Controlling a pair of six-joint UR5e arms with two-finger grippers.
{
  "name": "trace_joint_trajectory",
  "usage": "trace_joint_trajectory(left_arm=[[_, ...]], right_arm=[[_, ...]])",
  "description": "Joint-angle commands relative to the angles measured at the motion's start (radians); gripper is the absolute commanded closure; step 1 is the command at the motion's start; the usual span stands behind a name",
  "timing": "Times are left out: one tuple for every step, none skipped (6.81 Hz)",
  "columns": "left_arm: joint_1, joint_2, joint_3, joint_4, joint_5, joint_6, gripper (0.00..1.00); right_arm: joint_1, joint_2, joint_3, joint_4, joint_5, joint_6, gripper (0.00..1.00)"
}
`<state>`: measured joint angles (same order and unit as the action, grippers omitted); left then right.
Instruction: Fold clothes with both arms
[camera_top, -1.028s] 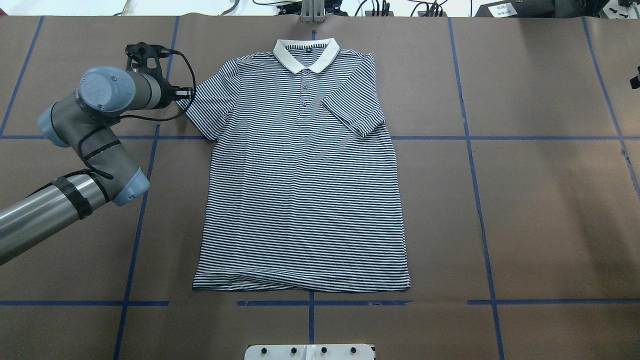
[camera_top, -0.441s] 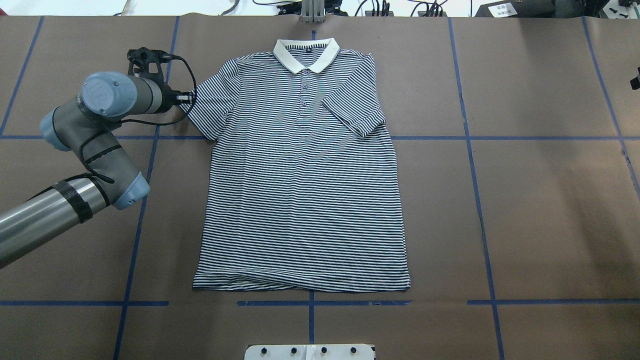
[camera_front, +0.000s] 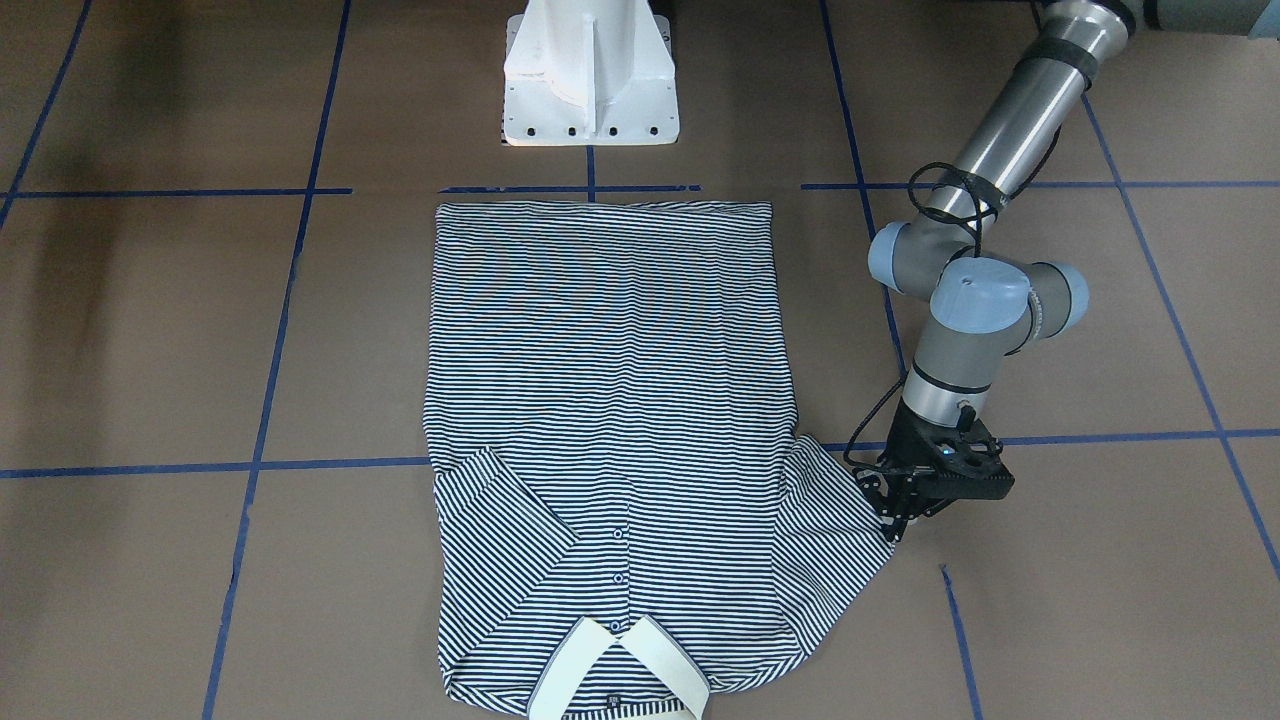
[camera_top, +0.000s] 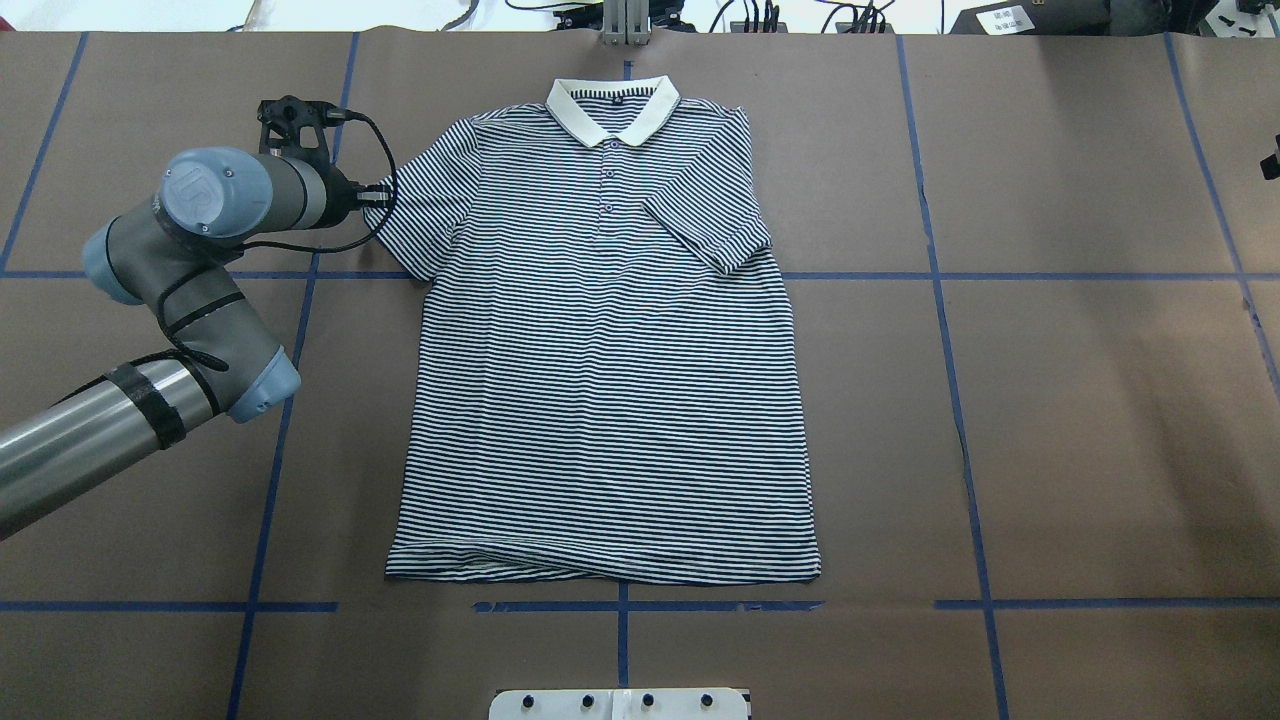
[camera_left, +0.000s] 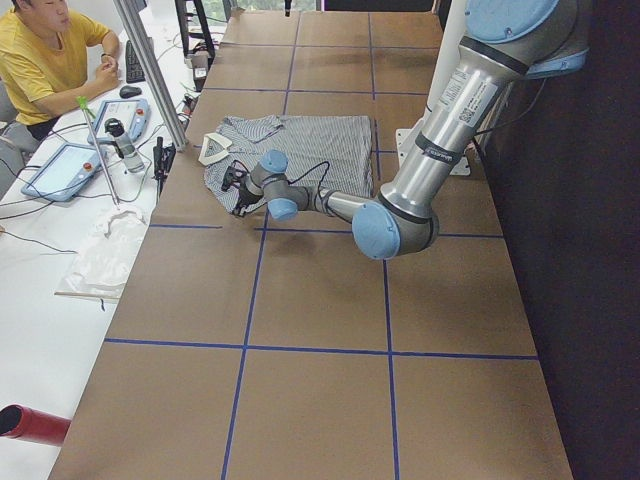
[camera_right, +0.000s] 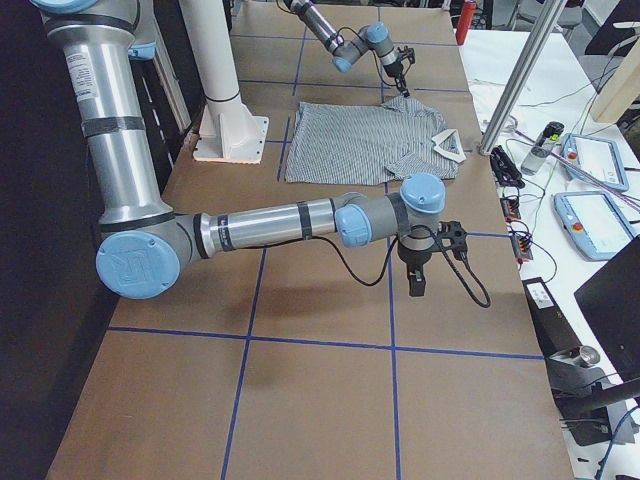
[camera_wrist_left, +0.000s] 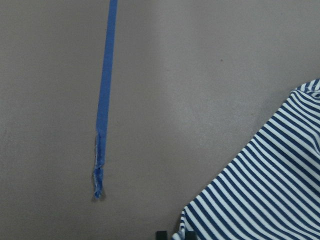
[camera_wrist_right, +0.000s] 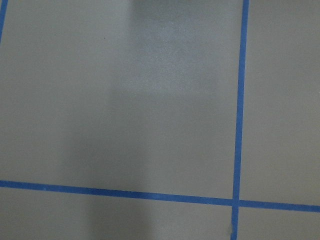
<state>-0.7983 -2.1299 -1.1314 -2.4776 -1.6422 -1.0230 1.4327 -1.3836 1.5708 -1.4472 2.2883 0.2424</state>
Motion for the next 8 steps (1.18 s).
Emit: trace_joint_trajectory(left_arm=[[0.001, -0.013, -0.077, 0.078, -0.005, -0.005, 1.0], [0.007, -0.04, -0.167, 0.238, -0.005, -0.021, 1.0], [0.025, -0.107, -0.194, 0.369, -0.004, -0.104, 1.0], [0.065, -0.187, -0.171, 0.44, -0.002, -0.17, 1.0], [0.08, -0.255, -0.096, 0.465, 0.005, -0.195, 1.0], [0.082, -0.334, 0.011, 0.464, 0.008, -0.213, 1.0], [0.097, -0.352, 0.044, 0.46, 0.008, -0.215, 1.0], [0.1, -0.357, 0.061, 0.46, 0.01, -0.204, 1.0]], right_arm=[[0.0, 0.002, 0.0, 0.001, 0.0, 0.0, 0.0], [0.0, 0.0, 0.0, 0.001, 0.0, 0.0, 0.0], [0.0, 0.0, 0.002, 0.001, 0.0, 0.002, 0.0], [0.0, 0.002, 0.0, -0.001, -0.001, 0.002, 0.0], [0.0, 0.003, 0.0, -0.001, -0.001, 0.002, 0.0], [-0.002, 0.003, 0.0, -0.001, -0.001, 0.003, 0.0], [0.0, 0.002, 0.002, -0.001, 0.0, 0.005, 0.0], [-0.002, 0.002, 0.002, -0.001, 0.0, 0.009, 0.0]])
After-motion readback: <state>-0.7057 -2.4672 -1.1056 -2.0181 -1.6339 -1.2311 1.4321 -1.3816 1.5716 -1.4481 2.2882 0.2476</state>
